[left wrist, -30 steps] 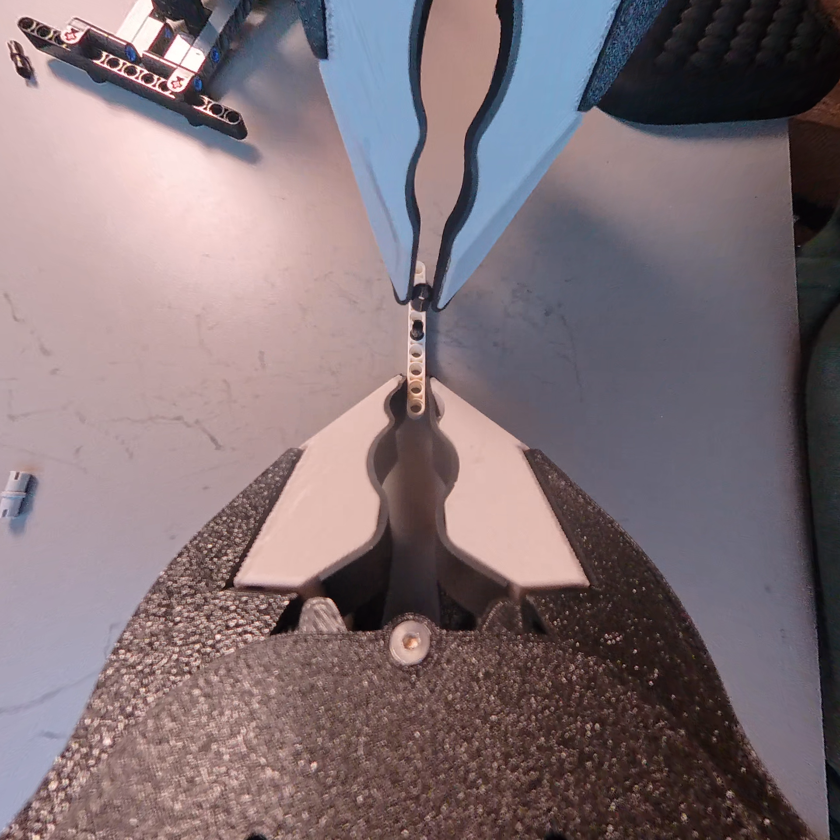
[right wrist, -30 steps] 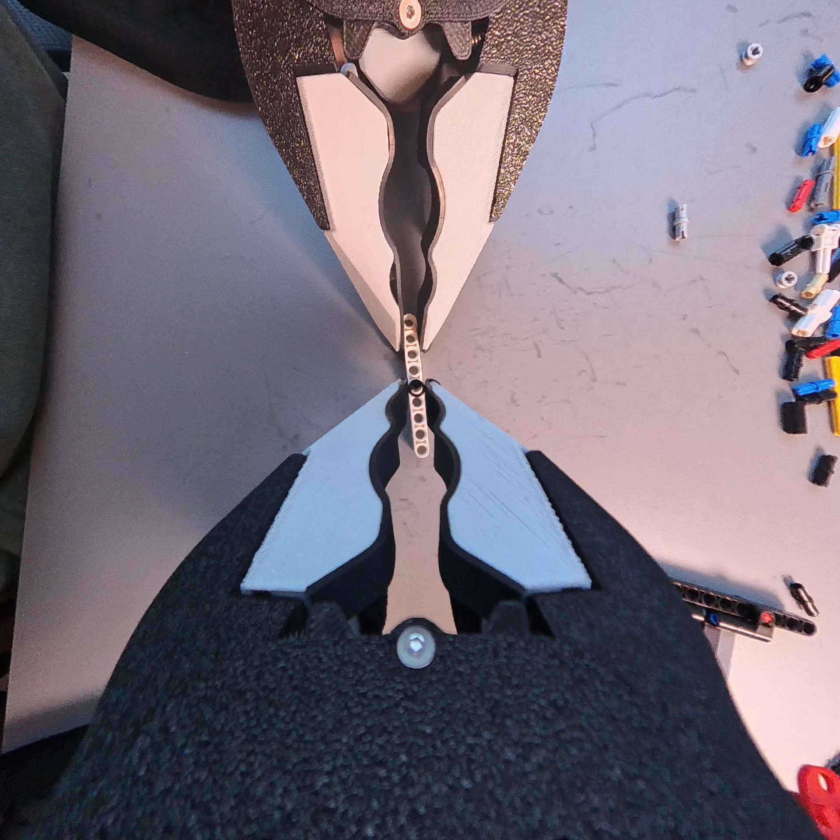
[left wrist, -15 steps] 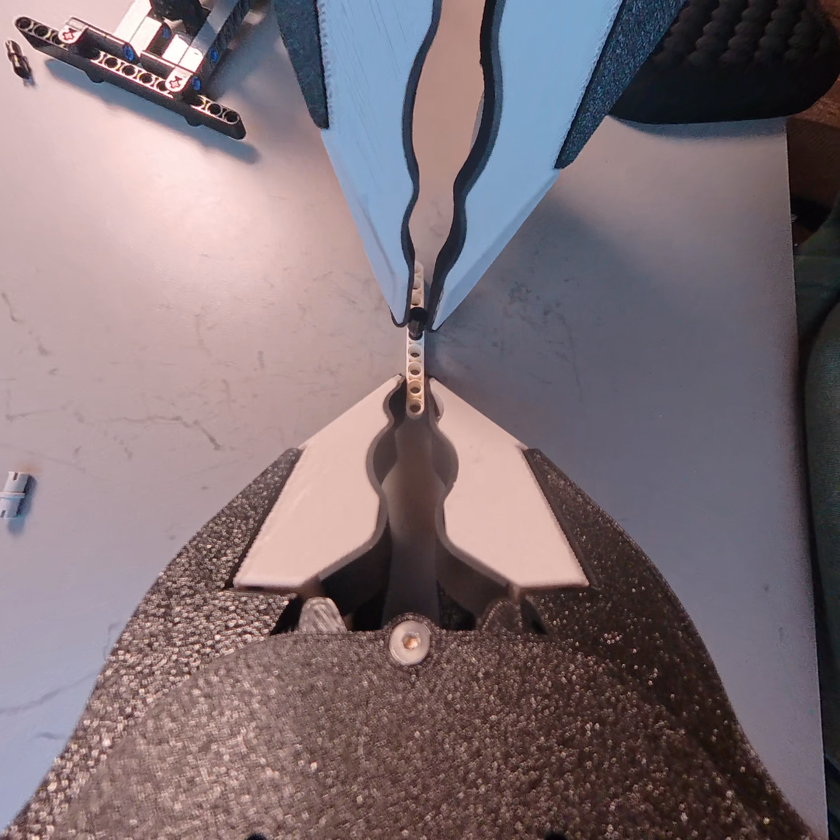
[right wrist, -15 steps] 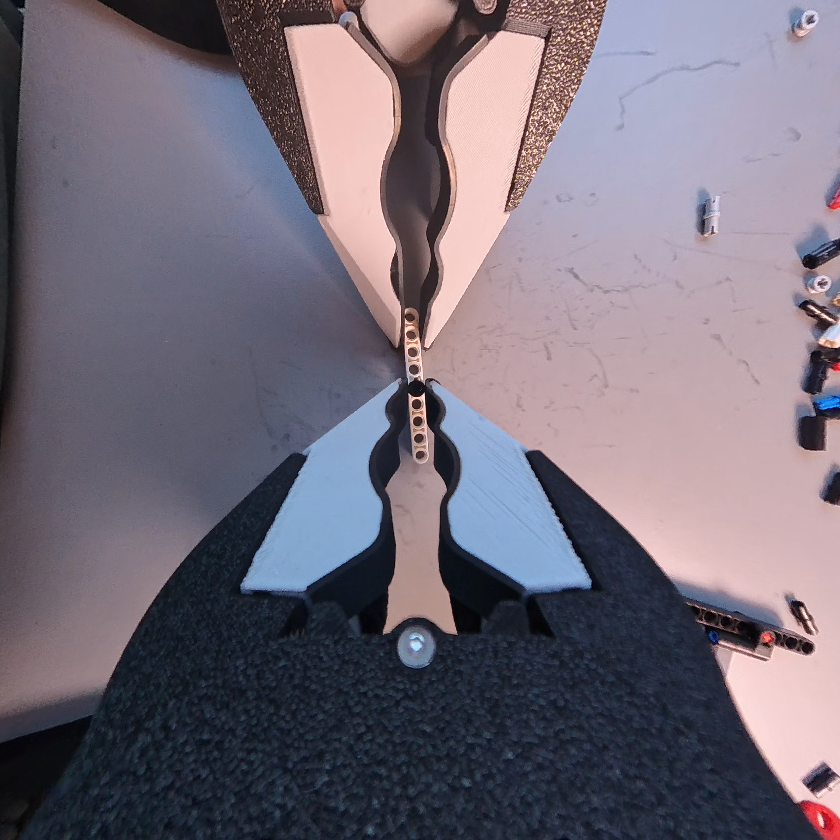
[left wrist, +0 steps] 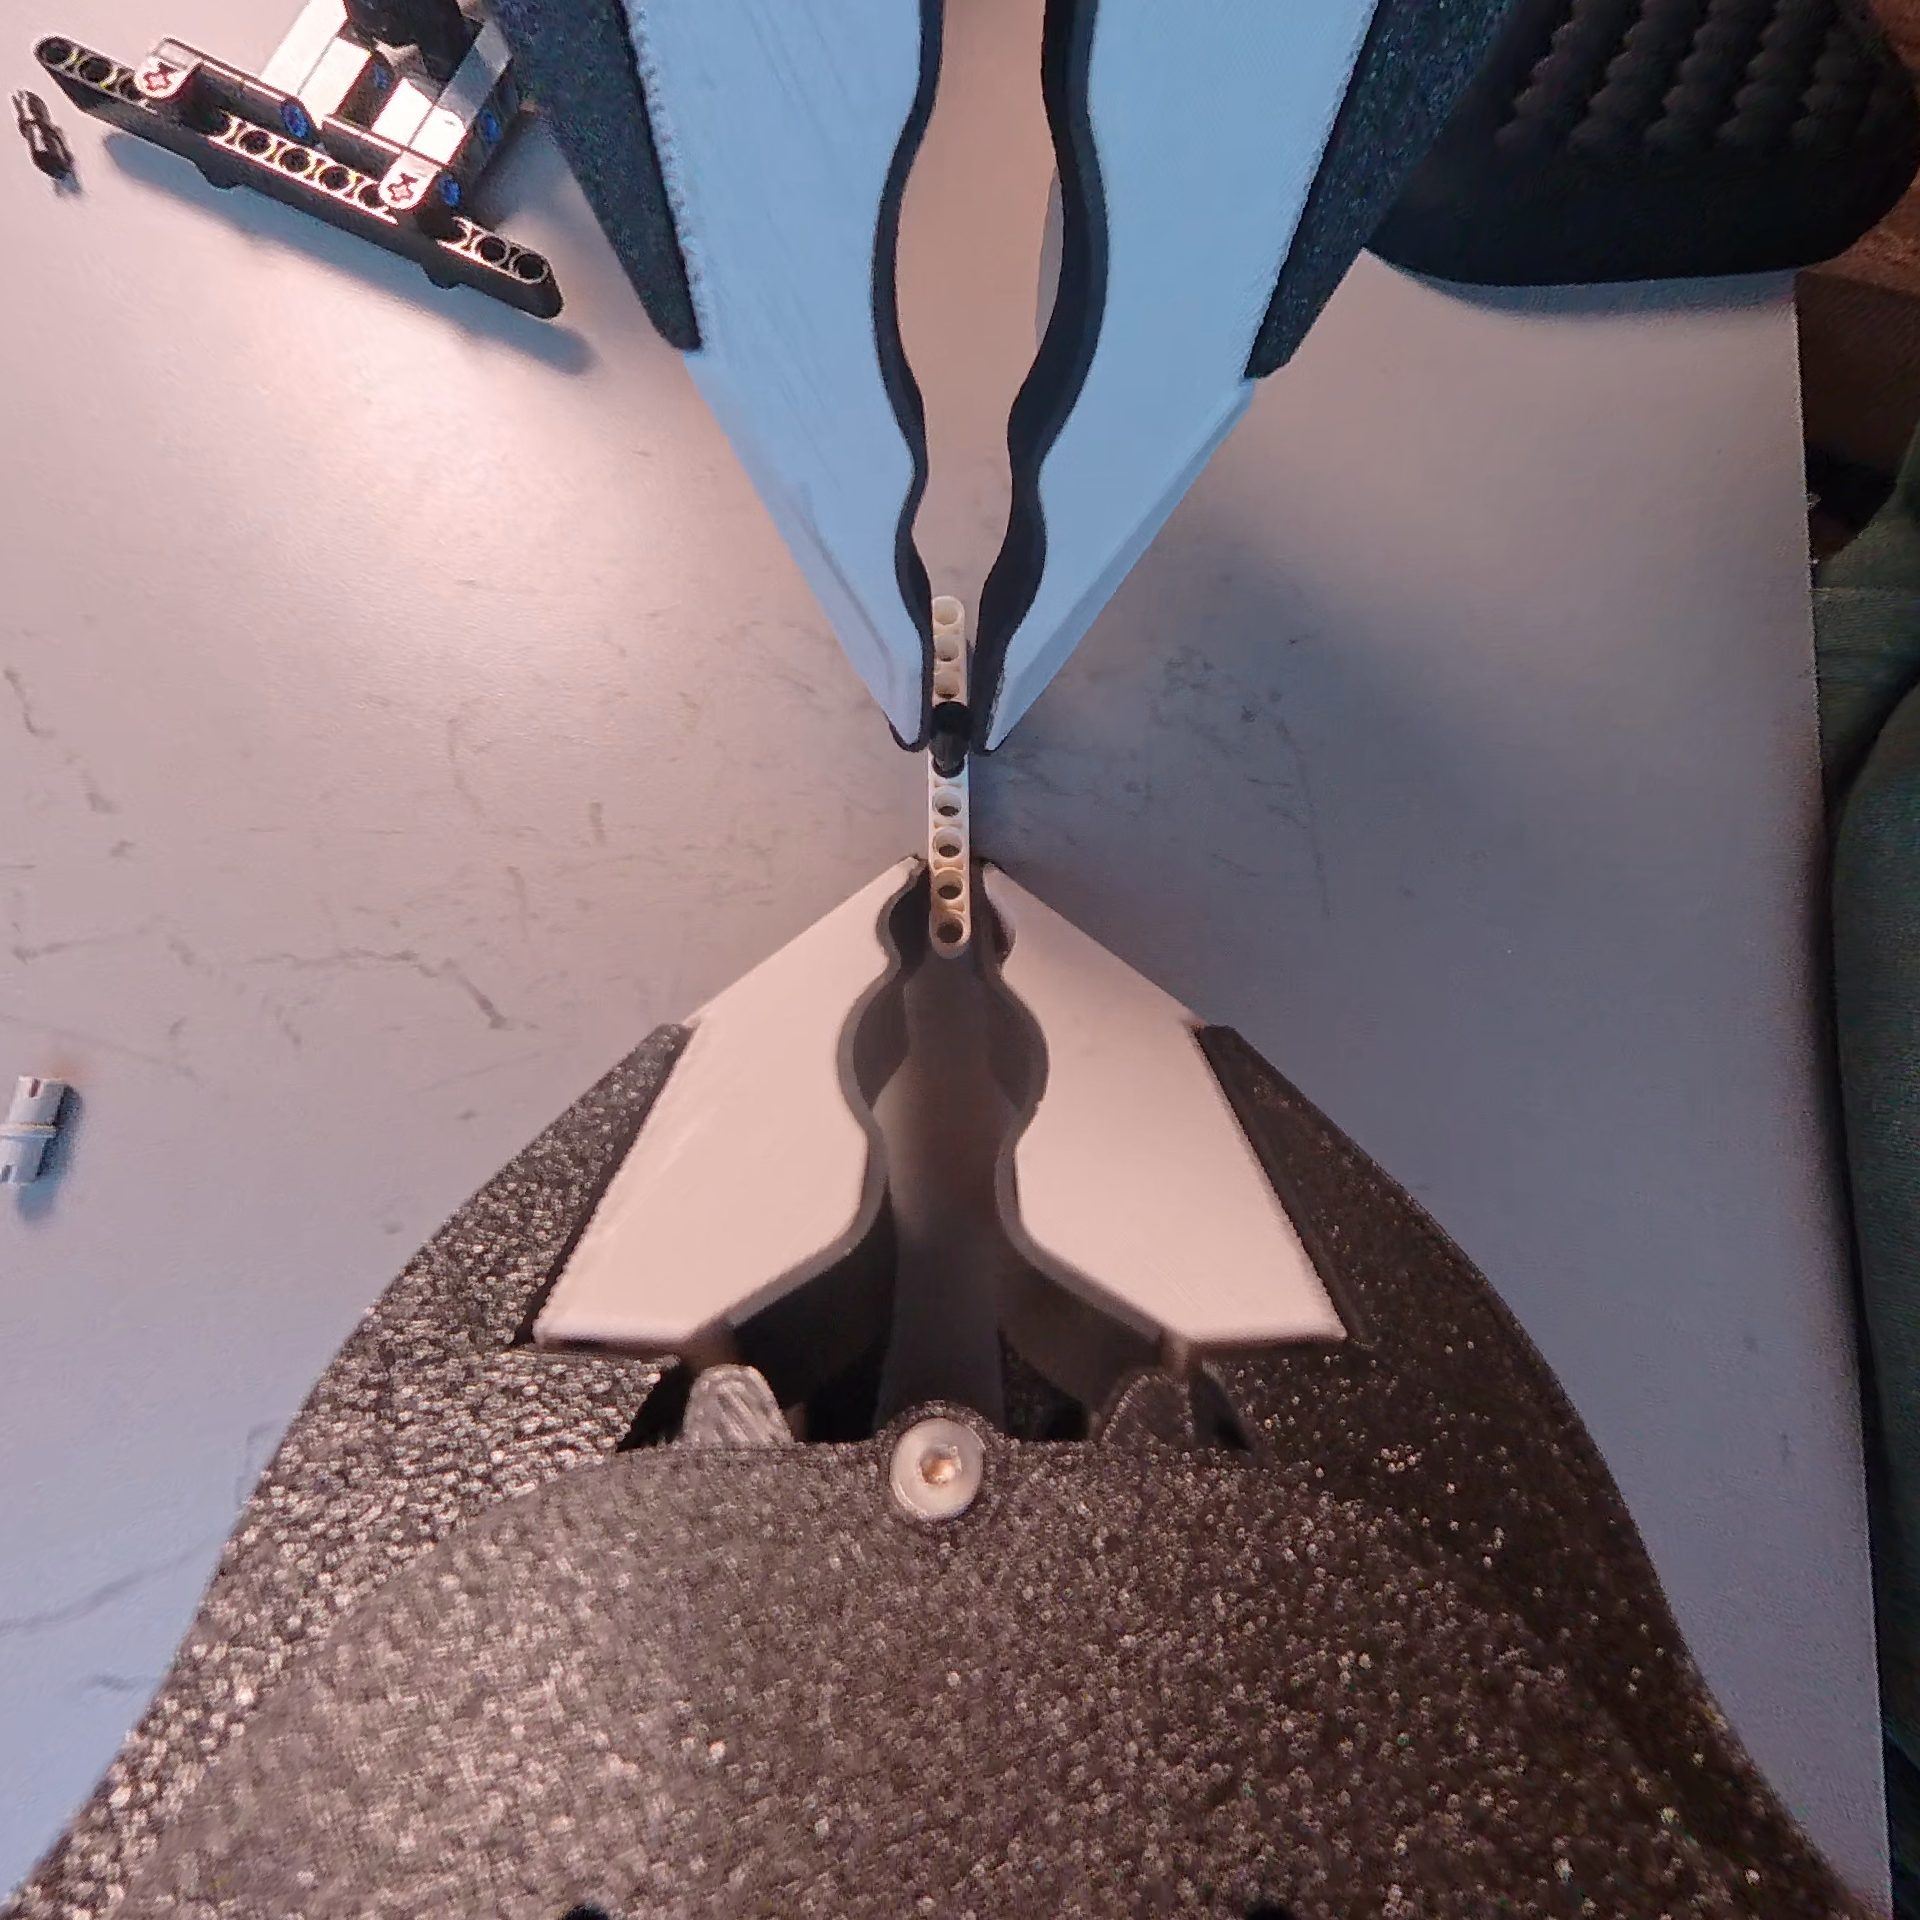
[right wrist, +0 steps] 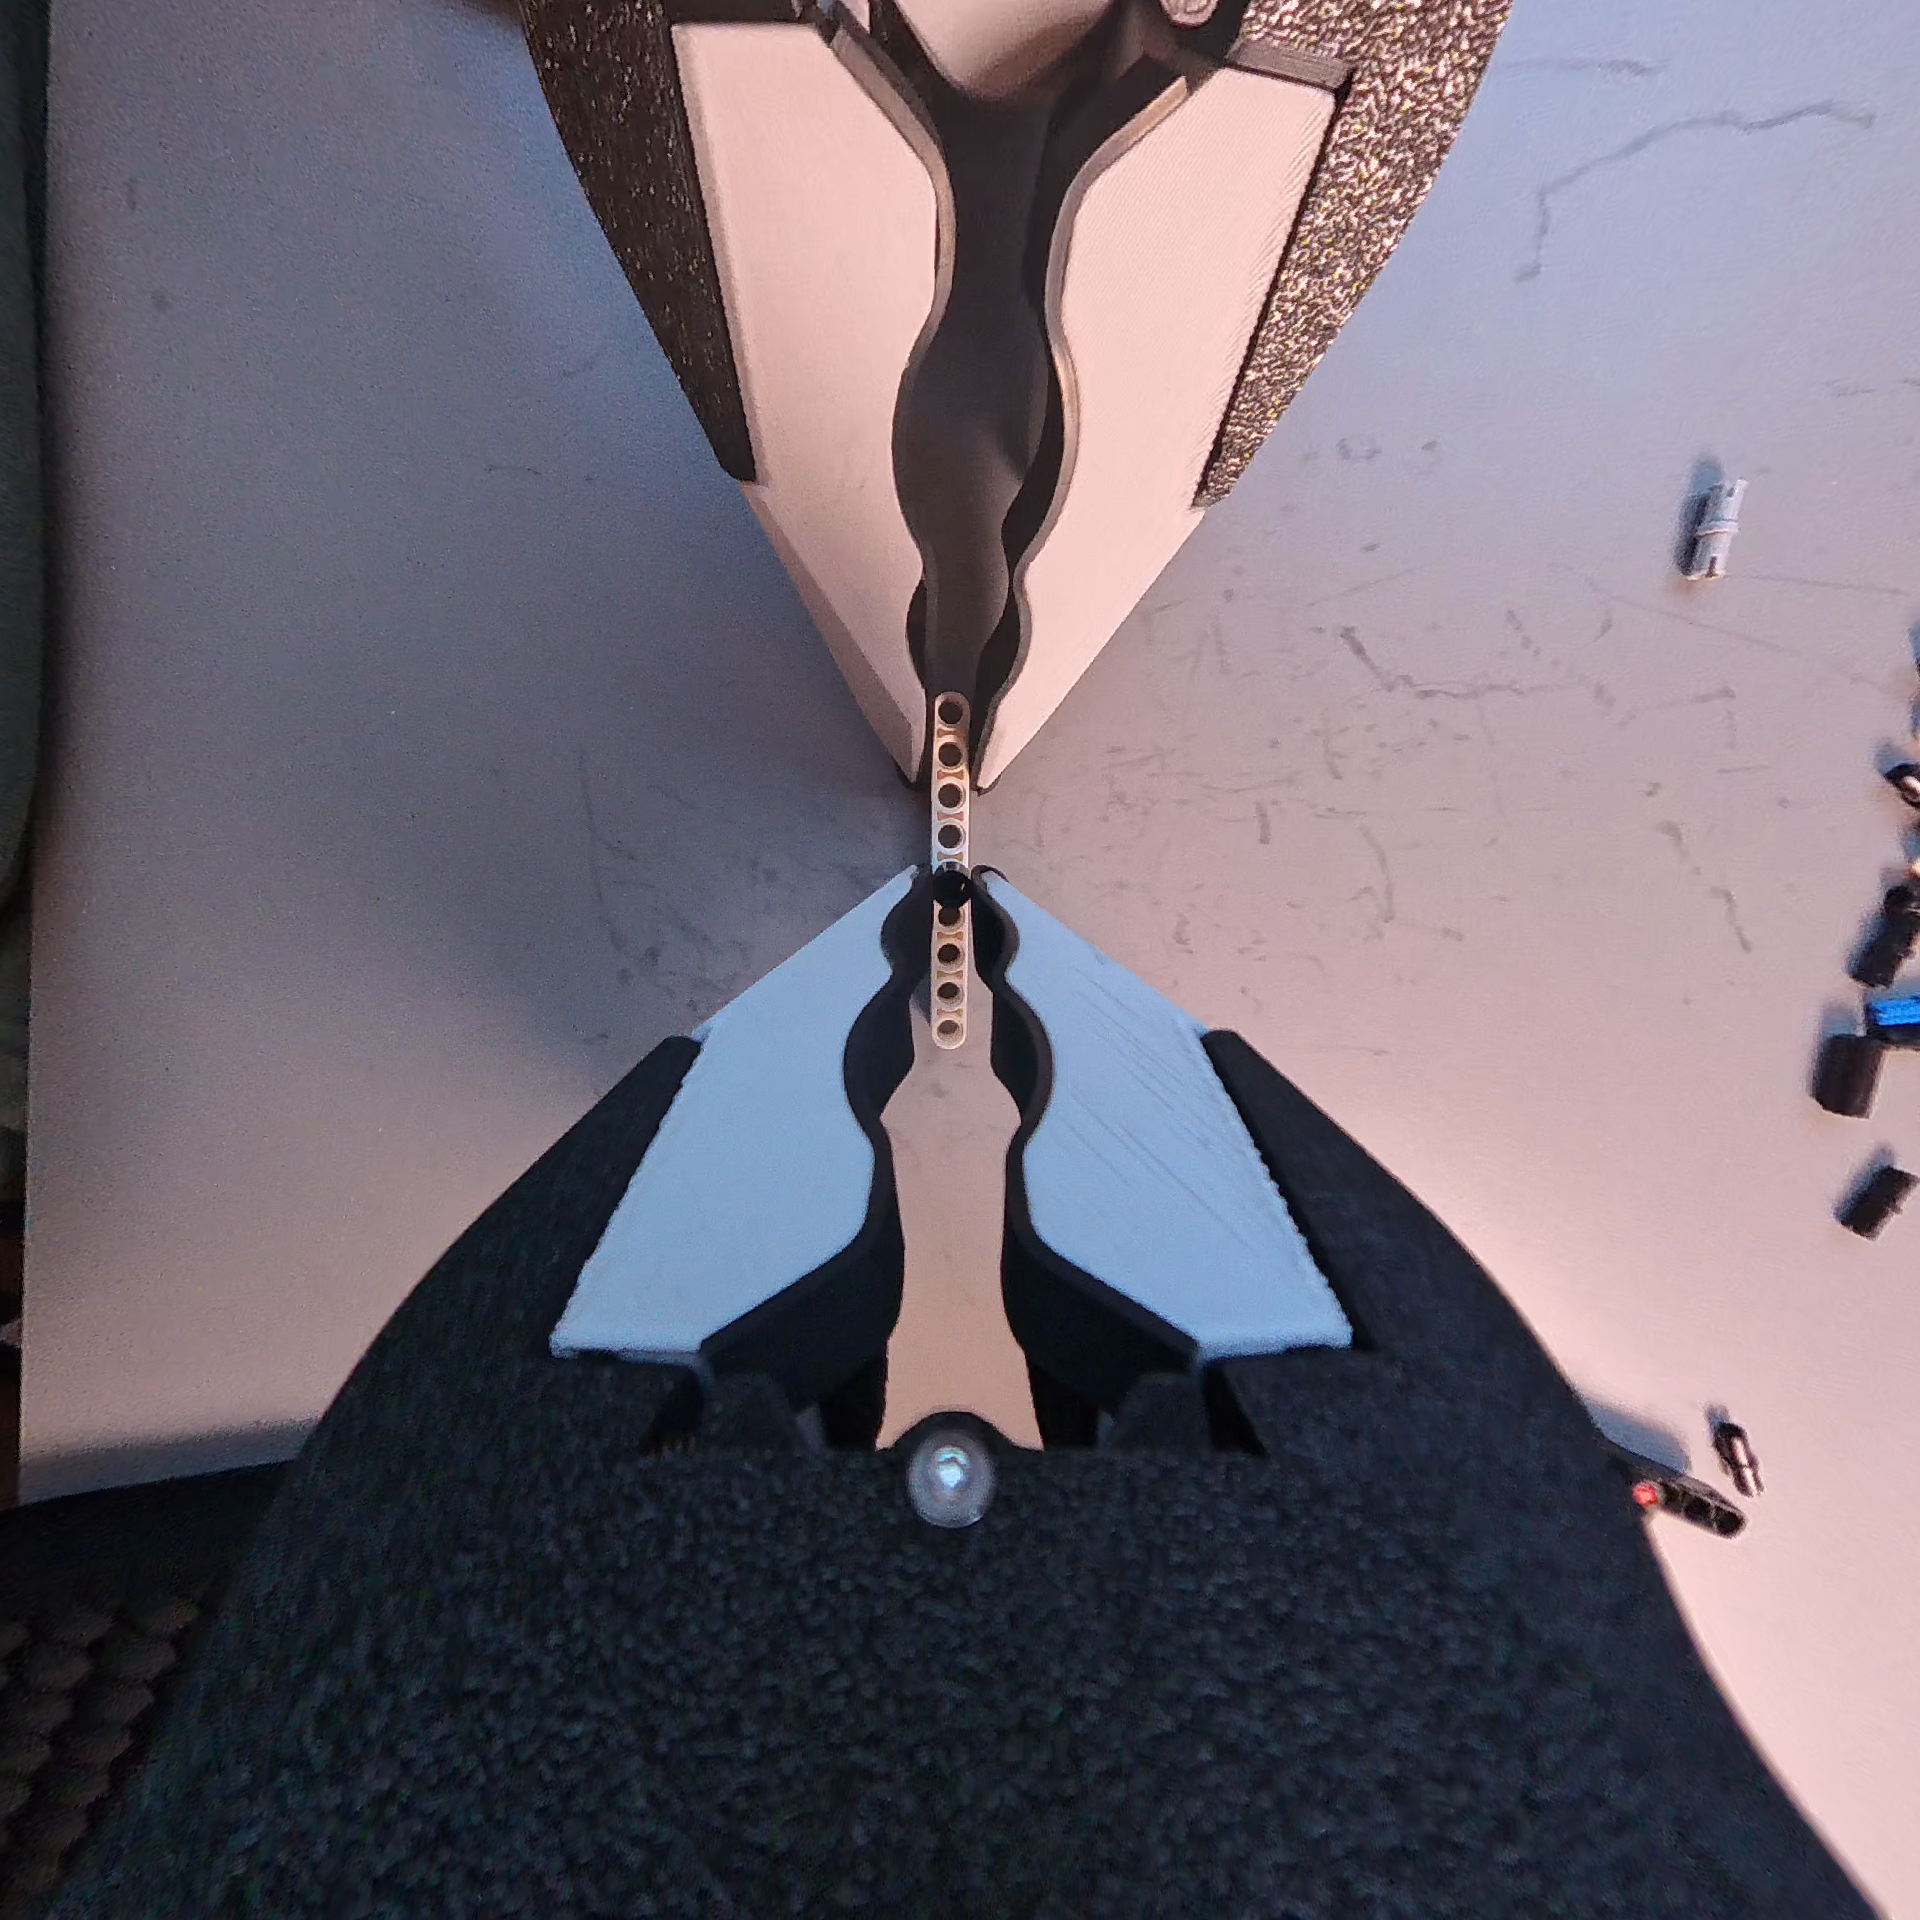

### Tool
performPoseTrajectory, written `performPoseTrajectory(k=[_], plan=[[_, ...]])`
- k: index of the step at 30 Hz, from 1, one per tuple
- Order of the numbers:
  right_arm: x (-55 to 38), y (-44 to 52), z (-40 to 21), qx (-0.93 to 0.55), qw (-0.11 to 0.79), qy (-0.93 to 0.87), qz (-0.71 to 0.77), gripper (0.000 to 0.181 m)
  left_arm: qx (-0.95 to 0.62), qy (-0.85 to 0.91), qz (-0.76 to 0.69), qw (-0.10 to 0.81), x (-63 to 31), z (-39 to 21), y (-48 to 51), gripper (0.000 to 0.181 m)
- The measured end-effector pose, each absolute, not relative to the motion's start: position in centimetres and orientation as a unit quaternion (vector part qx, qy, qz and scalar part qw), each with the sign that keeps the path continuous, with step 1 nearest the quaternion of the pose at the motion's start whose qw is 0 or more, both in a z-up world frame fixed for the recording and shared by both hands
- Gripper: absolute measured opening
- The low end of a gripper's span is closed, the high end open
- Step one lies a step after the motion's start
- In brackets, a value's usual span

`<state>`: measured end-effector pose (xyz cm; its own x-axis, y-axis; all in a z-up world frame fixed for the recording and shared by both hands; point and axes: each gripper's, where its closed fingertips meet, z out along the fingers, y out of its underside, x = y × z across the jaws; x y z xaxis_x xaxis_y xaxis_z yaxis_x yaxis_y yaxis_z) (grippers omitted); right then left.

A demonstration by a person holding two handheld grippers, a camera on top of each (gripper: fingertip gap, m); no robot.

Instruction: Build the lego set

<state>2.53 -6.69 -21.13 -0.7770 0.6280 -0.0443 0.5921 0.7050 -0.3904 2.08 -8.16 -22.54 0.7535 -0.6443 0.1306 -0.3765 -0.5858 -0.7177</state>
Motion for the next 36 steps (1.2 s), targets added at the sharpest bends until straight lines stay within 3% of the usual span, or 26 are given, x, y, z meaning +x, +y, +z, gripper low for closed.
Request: performPoseTrajectory(k=[24, 33, 36], plan=[[2.8, -7.0, -22.0, -0.318, 0.026, -0.93, 0.183, 0.006, -0.869, 0.296, -0.194, 0.347, 2.1, -22.6, -8.2, 0.007], [2.7, -7.1, -22.0, -0.363, 0.081, -0.904, 0.212, 0.007, -0.868, 0.299, -0.188, 0.349, 2.1, -22.6, -8.2, 0.007], [3.1, -7.3, -22.0, -0.36, 0.089, -0.902, 0.22, 0.021, -0.868, 0.299, -0.186, 0.35, 2.1, -22.6, -8.2, 0.007]])
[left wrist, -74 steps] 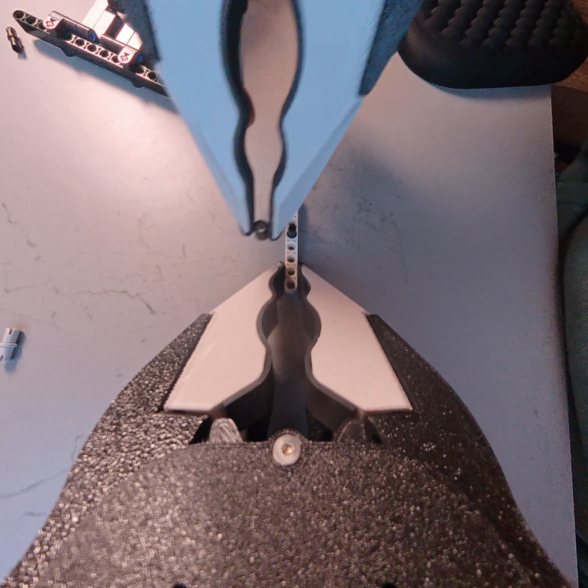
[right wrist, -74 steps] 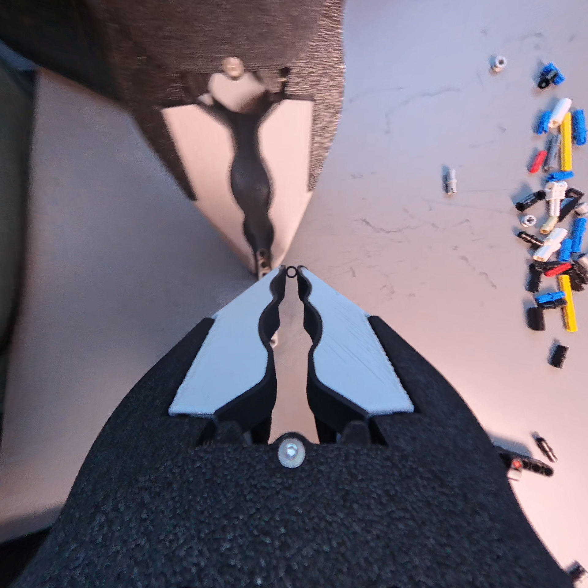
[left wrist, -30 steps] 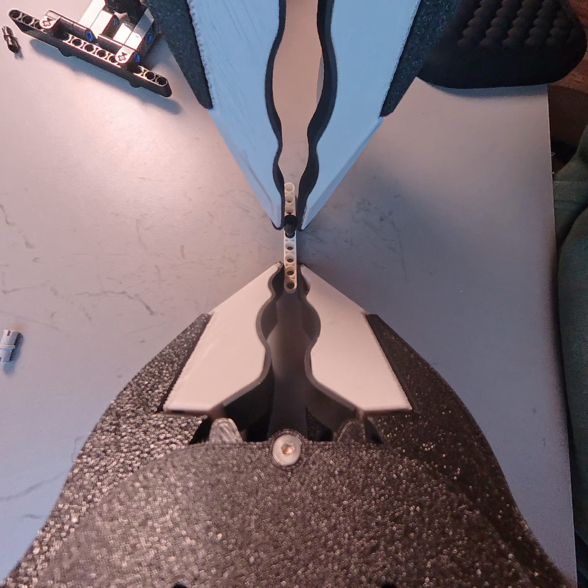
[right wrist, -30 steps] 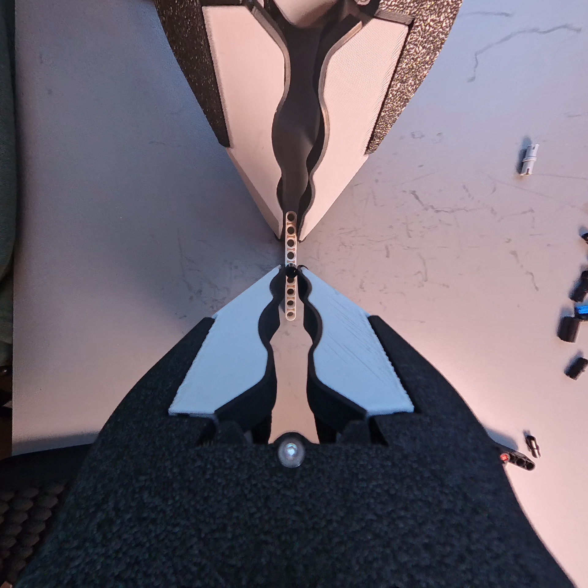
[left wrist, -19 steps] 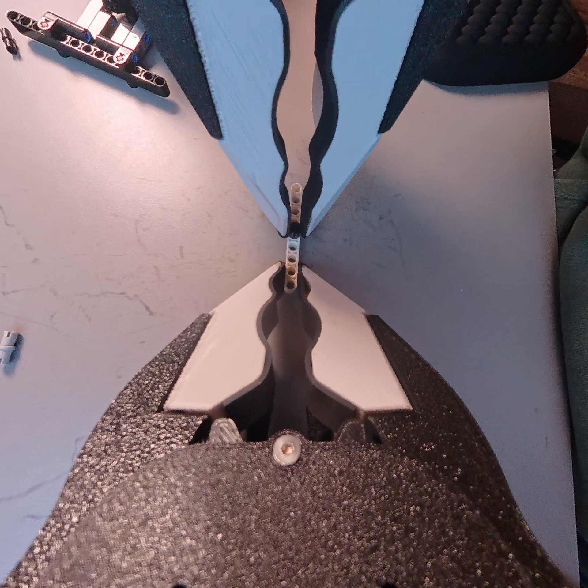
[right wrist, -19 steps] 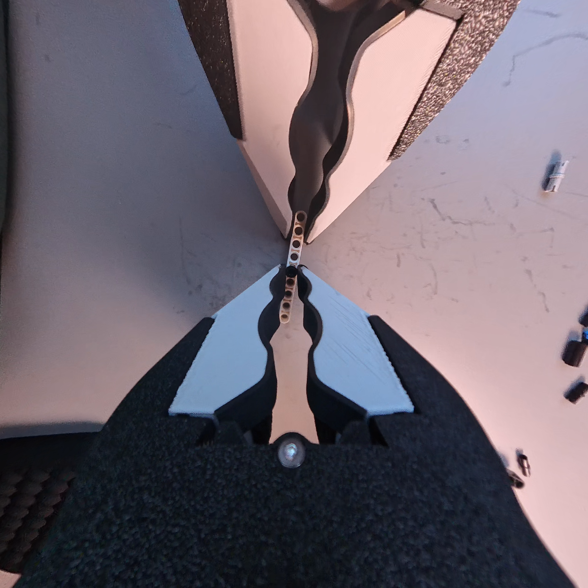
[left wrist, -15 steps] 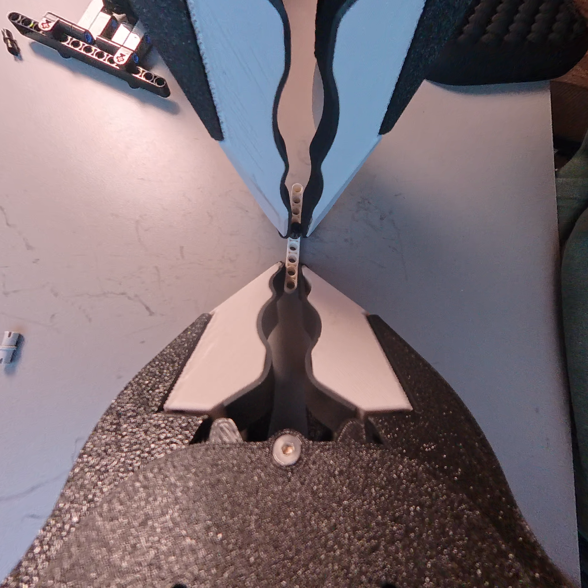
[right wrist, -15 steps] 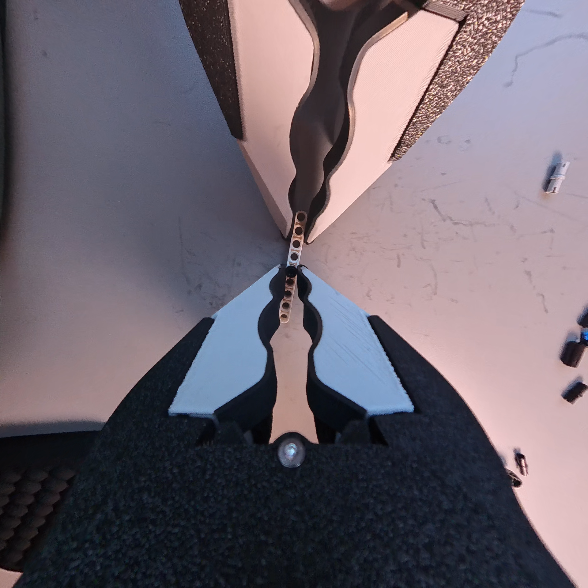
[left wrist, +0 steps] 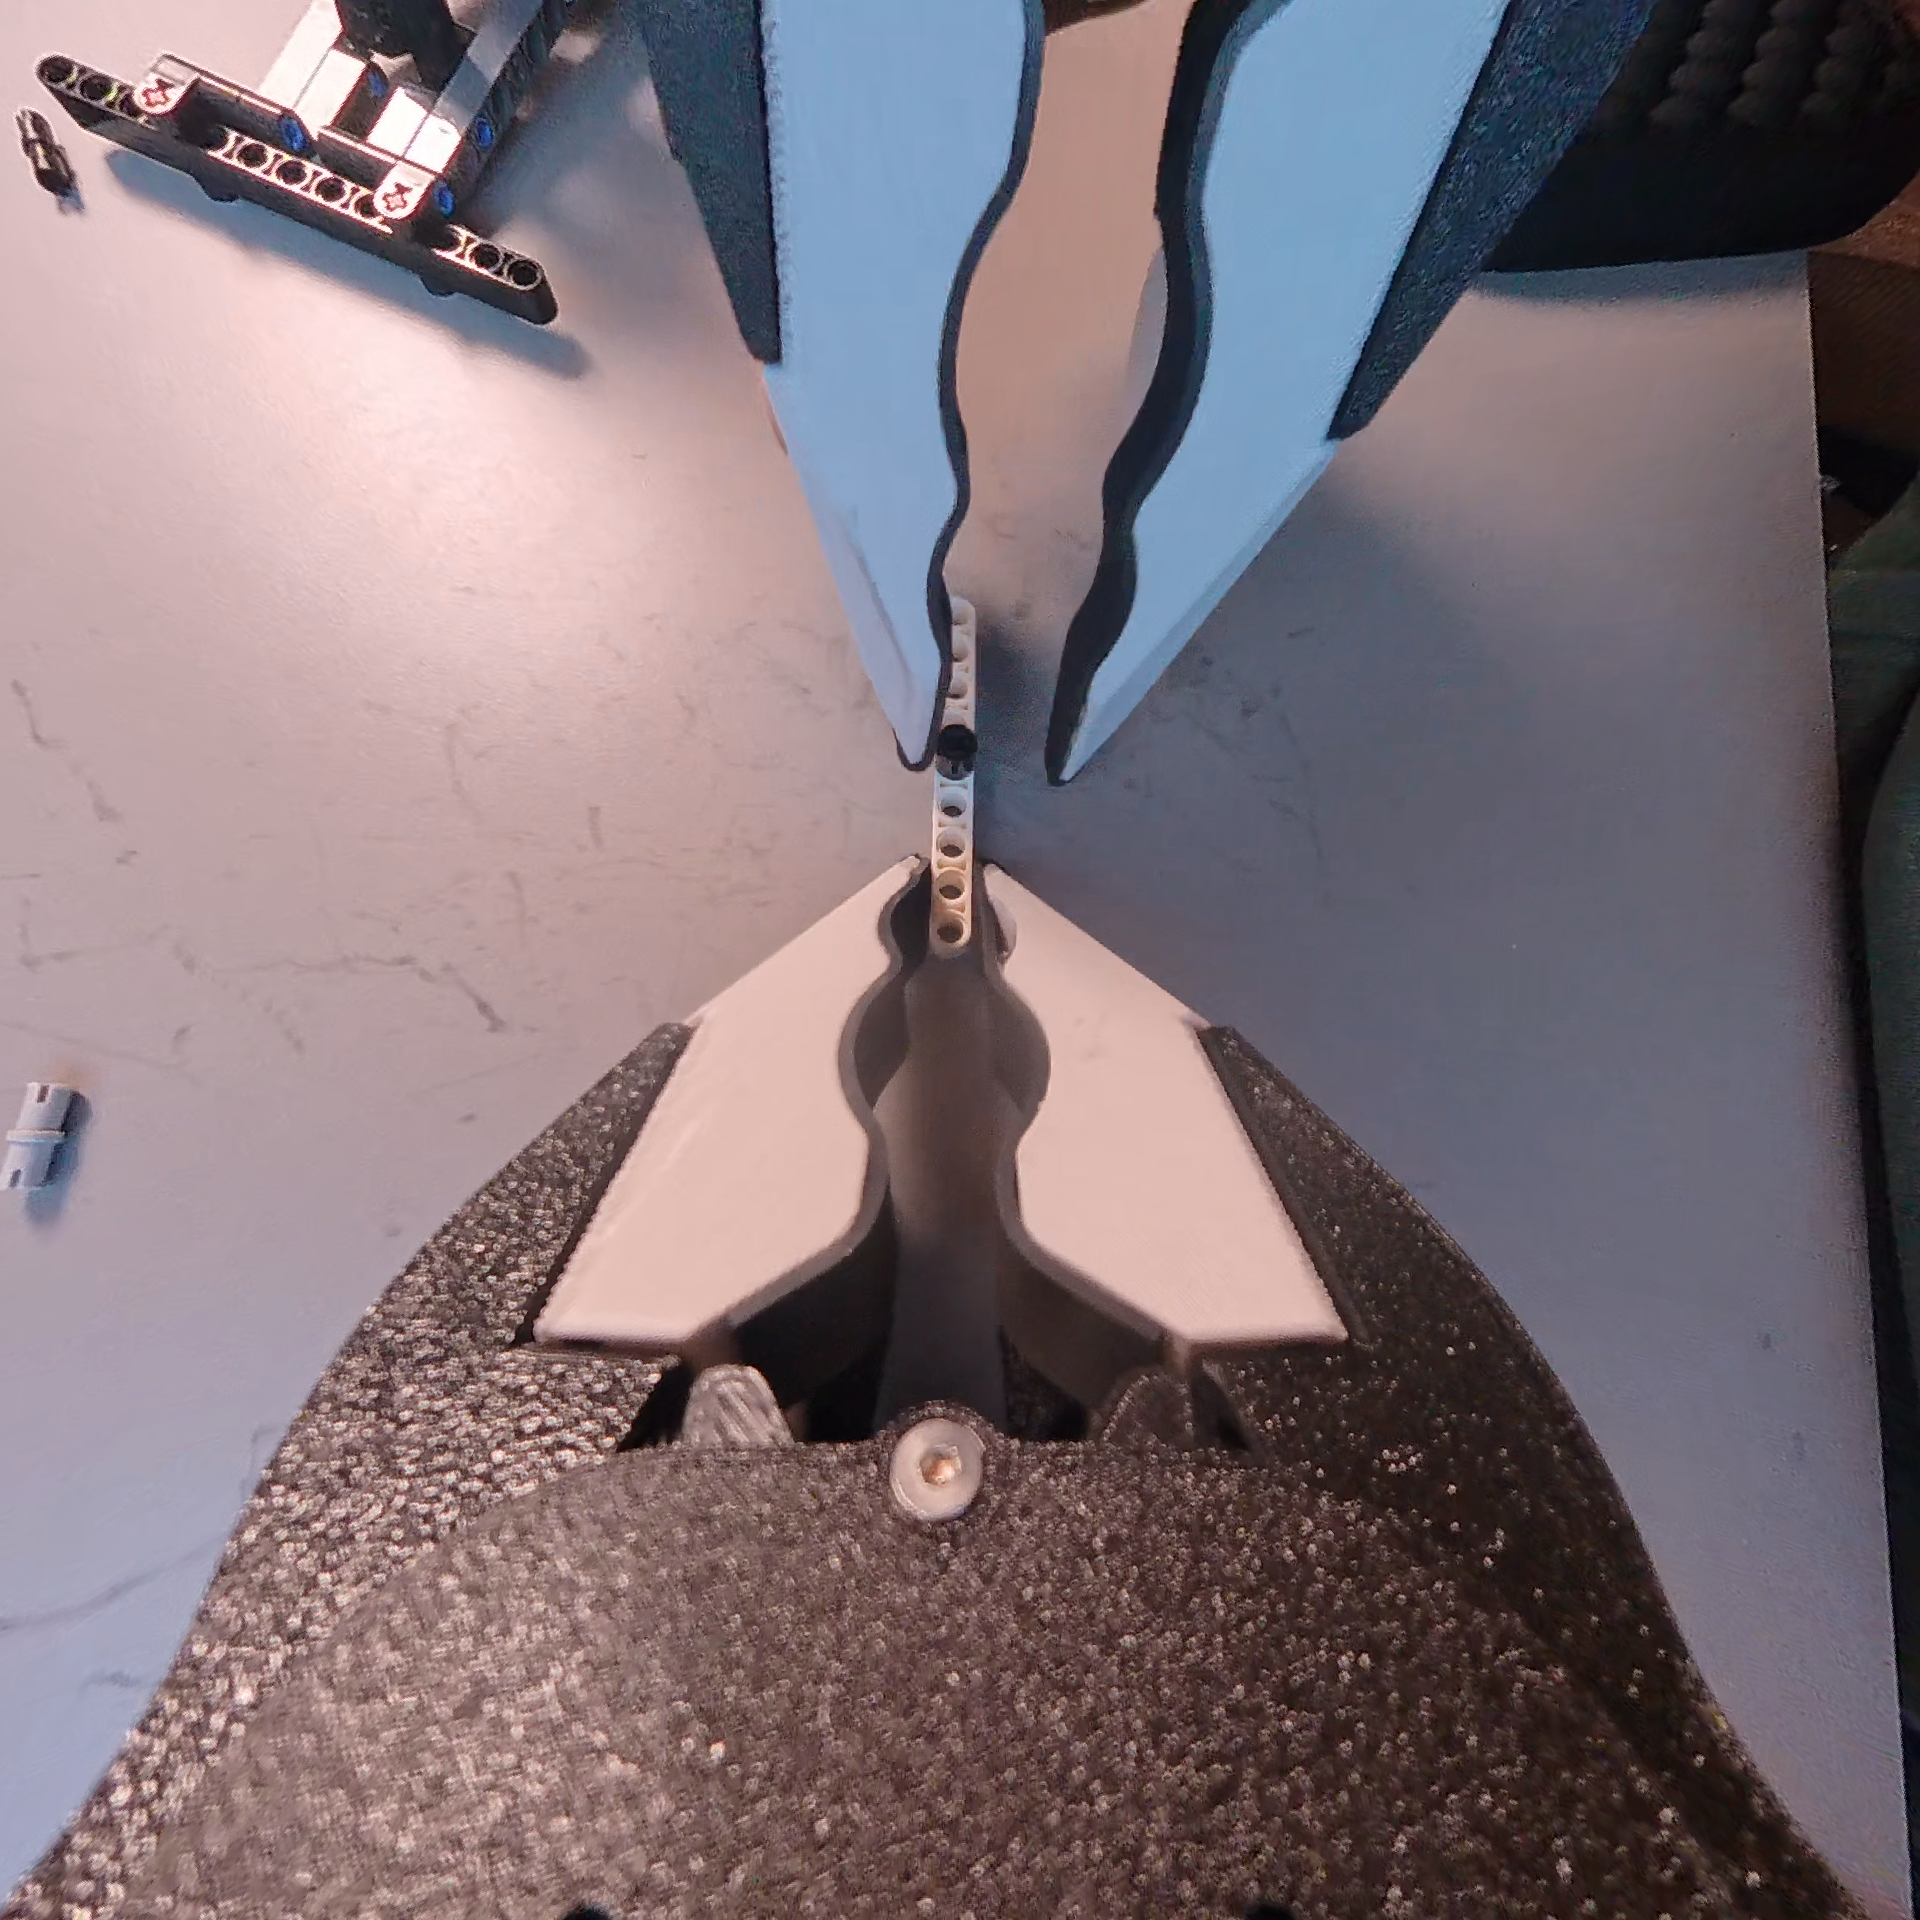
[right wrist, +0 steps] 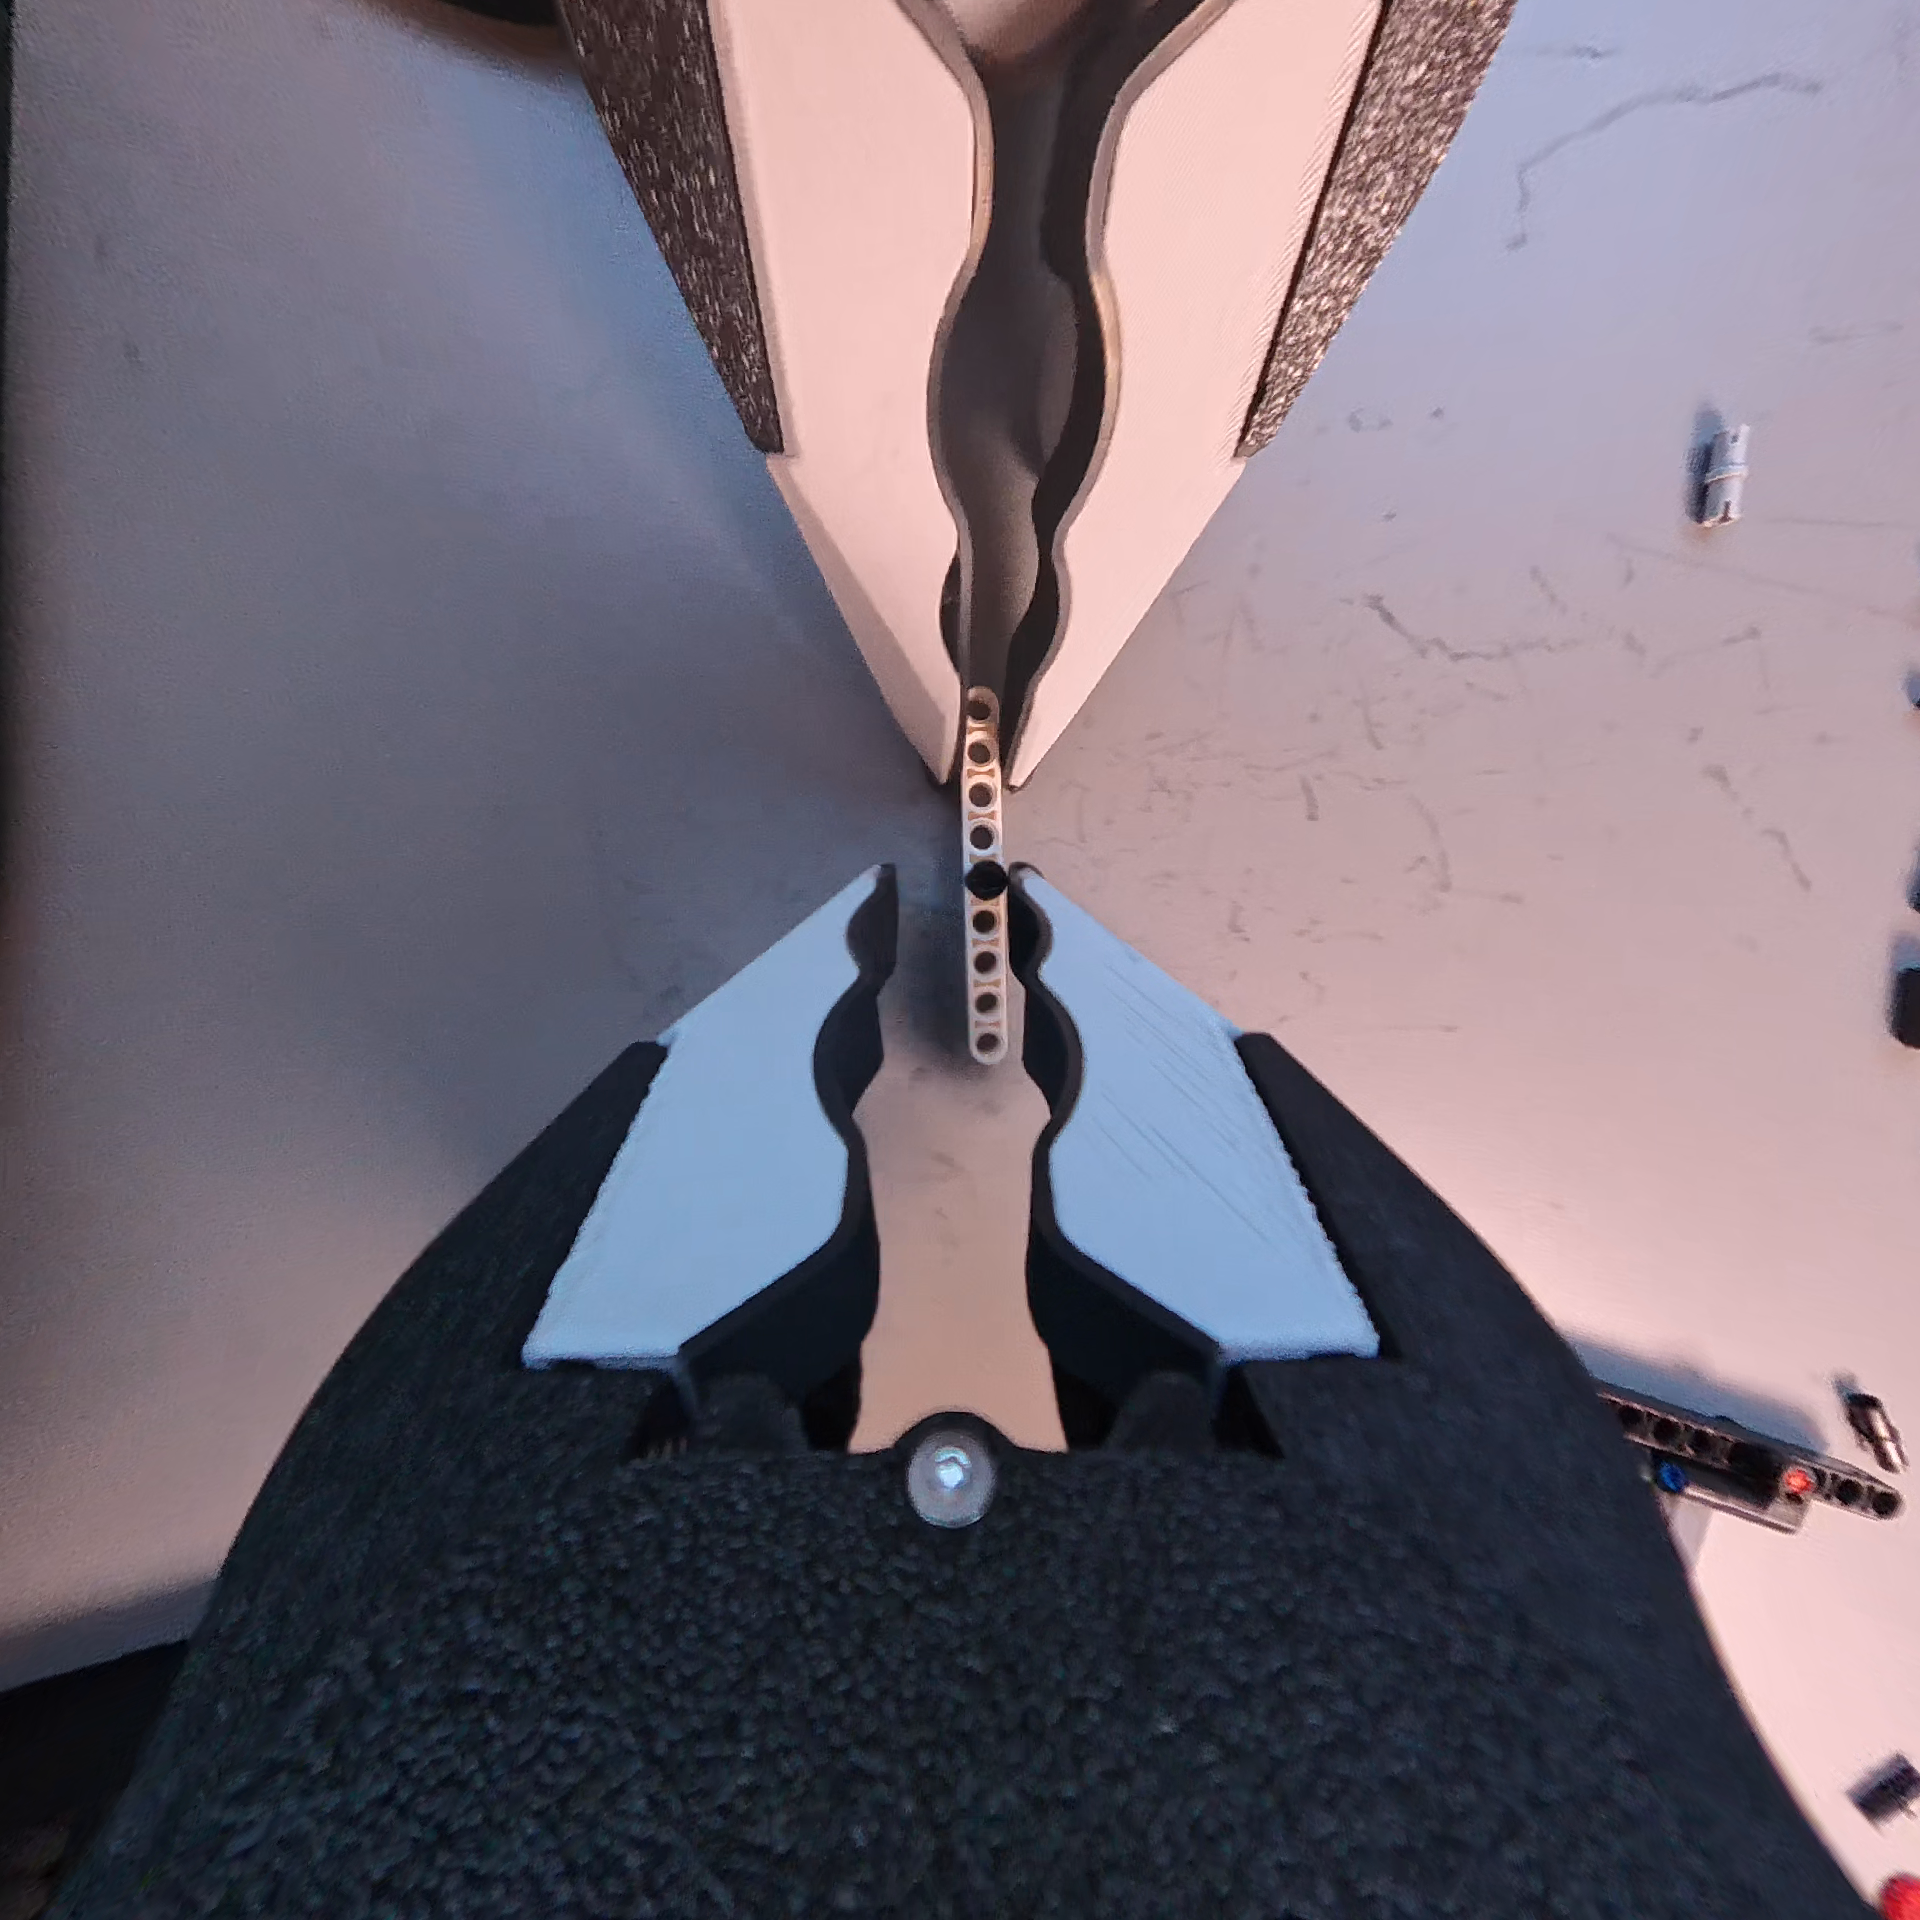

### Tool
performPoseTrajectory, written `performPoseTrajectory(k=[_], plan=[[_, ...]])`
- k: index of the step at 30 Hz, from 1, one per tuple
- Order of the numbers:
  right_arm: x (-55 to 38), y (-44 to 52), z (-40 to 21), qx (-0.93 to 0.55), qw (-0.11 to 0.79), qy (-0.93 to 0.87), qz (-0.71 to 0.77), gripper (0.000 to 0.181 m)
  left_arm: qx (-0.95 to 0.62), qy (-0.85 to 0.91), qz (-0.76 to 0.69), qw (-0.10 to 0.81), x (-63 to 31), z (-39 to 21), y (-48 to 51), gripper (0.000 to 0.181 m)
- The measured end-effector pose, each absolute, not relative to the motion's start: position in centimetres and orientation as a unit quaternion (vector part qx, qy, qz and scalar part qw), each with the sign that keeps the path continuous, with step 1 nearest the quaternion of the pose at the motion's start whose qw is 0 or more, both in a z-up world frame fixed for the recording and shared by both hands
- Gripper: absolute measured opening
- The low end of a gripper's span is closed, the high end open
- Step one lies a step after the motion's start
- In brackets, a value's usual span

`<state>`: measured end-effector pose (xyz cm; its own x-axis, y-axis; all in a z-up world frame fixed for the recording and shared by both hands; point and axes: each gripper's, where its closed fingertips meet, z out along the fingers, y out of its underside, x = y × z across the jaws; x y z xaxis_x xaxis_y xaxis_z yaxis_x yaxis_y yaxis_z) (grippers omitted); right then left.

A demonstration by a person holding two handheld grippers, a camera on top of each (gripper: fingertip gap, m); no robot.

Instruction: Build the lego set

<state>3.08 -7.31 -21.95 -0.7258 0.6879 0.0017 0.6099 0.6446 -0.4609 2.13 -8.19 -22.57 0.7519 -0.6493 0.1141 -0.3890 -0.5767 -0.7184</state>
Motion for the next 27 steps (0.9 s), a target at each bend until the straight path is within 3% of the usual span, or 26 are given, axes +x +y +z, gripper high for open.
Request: performPoseTrajectory(k=[8, 18, 20, 22, 27], plan=[[2.7, -6.9, -21.8, -0.363, 0.101, -0.897, 0.23, 0.007, -0.868, 0.3, -0.183, 0.35, 2.1, -22.6, -8.2, 0.007], [2.7, -7.0, -21.9, -0.379, 0.092, -0.894, 0.221, 0.006, -0.866, 0.306, -0.183, 0.35, 2.1, -22.6, -8.3, 0.007], [2.8, -6.9, -22.3, -0.375, 0.114, -0.893, 0.221, 0.011, -0.865, 0.309, -0.184, 0.35, 2.1, -22.6, -8.3, 0.007], [3.5, -7.4, -22.5, -0.371, 0.12, -0.89, 0.238, 0.031, -0.862, 0.317, -0.18, 0.351, 2.1, -22.6, -8.3, 0.006], [4.0, -6.0, -22.0, -0.405, 0.166, -0.86, 0.262, 0.029, -0.854, 0.342, -0.168, 0.355, 2.1, -22.6, -8.5, 0.007]])
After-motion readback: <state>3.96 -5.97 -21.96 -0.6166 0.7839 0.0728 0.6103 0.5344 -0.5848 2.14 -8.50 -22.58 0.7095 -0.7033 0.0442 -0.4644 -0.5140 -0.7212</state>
